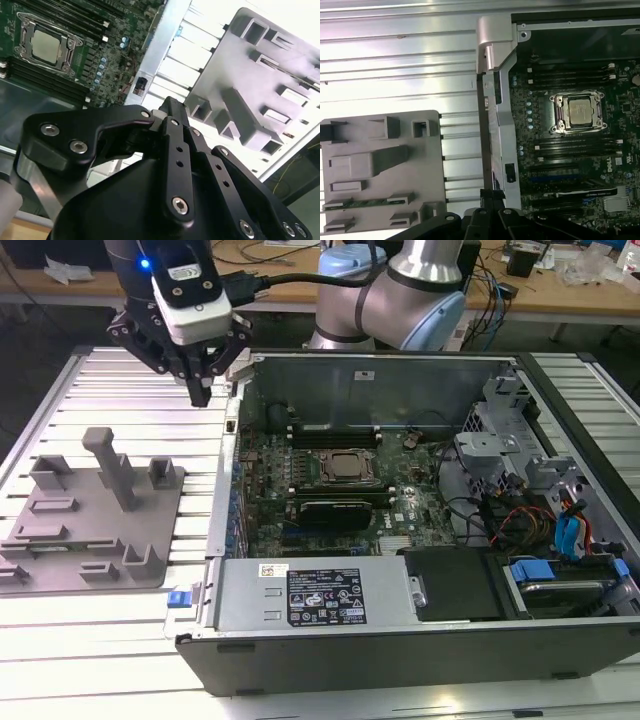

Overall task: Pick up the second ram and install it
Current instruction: 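Reach for the second ram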

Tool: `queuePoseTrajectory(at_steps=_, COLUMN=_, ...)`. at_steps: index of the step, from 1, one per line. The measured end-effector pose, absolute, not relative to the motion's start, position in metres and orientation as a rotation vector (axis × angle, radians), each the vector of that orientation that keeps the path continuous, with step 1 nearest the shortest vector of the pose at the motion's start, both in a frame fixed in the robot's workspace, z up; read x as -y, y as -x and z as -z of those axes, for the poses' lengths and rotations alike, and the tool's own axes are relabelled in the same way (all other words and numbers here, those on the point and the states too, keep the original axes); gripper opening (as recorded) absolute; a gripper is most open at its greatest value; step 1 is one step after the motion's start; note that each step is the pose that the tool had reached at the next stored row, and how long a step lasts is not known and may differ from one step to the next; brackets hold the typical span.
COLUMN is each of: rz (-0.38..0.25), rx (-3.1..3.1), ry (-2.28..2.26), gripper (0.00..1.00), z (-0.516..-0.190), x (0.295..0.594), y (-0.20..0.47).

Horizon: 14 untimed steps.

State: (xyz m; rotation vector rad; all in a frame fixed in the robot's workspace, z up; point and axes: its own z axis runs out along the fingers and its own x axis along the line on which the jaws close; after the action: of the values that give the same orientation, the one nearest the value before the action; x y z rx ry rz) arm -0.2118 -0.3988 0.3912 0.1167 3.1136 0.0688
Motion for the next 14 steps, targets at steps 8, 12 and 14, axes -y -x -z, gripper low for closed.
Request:
queuePoseTrajectory(at_steps=8, rz=-0.069, rx=-3.114, ry=-0.117, gripper=0.08, z=-0.391, x=0.399, y=0.231)
queuePoseTrajectory(at_steps=12, rz=-0.069, rx=-3.114, ry=-0.116, gripper=0.08, z=-0.390, x=0.399, y=0.241)
queuePoseTrajectory(at_steps=14, rz=-0.069, rx=-3.114, ry=-0.117, gripper=0.08, z=-0.390, x=0.399, y=0.245)
